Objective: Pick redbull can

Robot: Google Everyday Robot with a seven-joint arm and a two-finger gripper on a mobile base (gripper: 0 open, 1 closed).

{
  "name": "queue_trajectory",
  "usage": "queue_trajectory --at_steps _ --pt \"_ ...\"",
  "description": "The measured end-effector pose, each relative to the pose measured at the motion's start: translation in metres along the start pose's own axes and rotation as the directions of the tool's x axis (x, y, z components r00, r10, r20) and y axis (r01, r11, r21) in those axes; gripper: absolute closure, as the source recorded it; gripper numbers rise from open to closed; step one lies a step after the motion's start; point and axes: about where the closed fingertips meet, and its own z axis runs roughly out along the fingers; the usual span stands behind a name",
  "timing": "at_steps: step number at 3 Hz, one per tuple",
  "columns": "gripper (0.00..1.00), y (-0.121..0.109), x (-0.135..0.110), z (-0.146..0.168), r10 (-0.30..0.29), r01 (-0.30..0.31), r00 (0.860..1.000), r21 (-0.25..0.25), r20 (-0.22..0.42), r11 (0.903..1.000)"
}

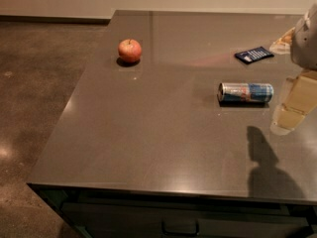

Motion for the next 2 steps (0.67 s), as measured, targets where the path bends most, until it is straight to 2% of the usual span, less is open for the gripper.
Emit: queue_trajectory --at_steps 2 --pt "0.0 -0.0076 0.0003 0.0041 0.011 -0.012 1.0 0.019 0.011 0.9998"
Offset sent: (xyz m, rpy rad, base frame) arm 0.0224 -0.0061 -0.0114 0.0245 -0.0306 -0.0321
